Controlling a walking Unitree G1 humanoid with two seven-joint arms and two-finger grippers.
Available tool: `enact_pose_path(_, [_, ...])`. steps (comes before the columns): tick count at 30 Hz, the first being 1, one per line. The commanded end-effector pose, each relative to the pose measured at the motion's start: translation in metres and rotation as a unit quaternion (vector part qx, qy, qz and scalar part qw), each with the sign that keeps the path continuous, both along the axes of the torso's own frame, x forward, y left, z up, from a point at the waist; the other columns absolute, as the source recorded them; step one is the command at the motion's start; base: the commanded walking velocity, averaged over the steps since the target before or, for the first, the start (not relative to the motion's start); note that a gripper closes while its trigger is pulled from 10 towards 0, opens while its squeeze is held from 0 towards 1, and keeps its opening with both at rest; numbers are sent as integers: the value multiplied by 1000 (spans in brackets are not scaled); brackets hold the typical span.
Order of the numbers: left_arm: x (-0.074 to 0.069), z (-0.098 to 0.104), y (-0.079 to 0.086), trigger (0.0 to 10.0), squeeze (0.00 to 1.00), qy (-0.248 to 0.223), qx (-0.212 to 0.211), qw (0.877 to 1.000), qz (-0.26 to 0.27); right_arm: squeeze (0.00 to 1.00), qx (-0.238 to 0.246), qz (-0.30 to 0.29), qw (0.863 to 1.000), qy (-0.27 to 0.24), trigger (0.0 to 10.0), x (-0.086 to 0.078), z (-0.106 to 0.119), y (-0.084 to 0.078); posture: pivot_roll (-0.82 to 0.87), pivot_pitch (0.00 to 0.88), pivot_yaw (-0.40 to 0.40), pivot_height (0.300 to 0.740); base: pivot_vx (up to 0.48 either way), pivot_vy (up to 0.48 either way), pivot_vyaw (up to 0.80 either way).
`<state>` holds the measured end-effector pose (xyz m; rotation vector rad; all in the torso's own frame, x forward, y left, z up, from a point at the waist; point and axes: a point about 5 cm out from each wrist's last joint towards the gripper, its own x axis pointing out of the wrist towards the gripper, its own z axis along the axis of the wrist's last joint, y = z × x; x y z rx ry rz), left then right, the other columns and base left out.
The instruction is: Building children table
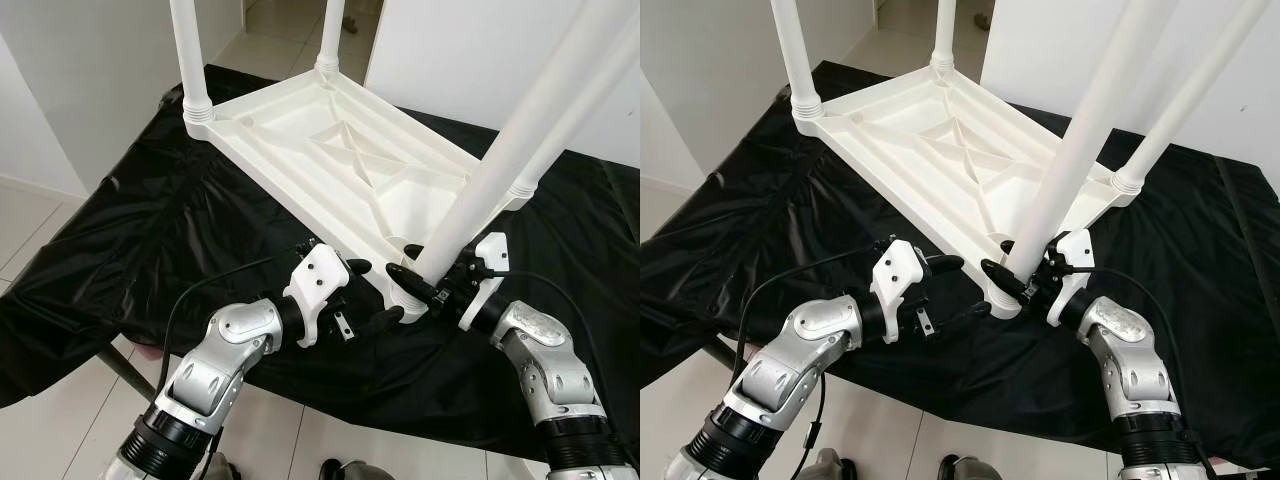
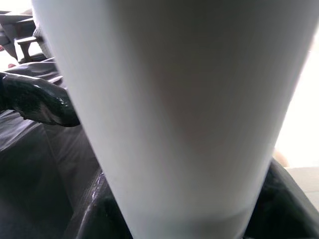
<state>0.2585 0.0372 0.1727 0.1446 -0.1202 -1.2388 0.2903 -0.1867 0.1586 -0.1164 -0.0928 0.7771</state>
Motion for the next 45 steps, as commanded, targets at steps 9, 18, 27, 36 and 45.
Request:
enact_pose_path(9, [-2,3,-1,10000,0,0,-1,1000,-1,0,0,-14,1000,10,10000,-2,-7,-9,31,145,-76,740,0,0,0])
enact_pose_path(18, [-2,2,-1,10000,0,1,1,1000,-3,0,25,-46,999,-1,10000,-11,-5,-4,36,143,-74,740,0,0,0])
enact_pose_path(27, [-3,1,2,10000,0,4,3,1000,-1,0,57,-169,984,-20,10000,-21,-5,12,59,133,-70,740,0,0,0])
enact_pose_path(36, [-2,1,1,10000,0,2,5,1000,-3,0,41,-379,924,-39,10000,-28,-8,28,60,123,-79,740,0,0,0])
enact_pose_path(45, [-3,0,-1,10000,0,2,4,1000,-5,902,76,-412,908,-8,10000,-33,-10,28,56,110,-88,740,0,0,0])
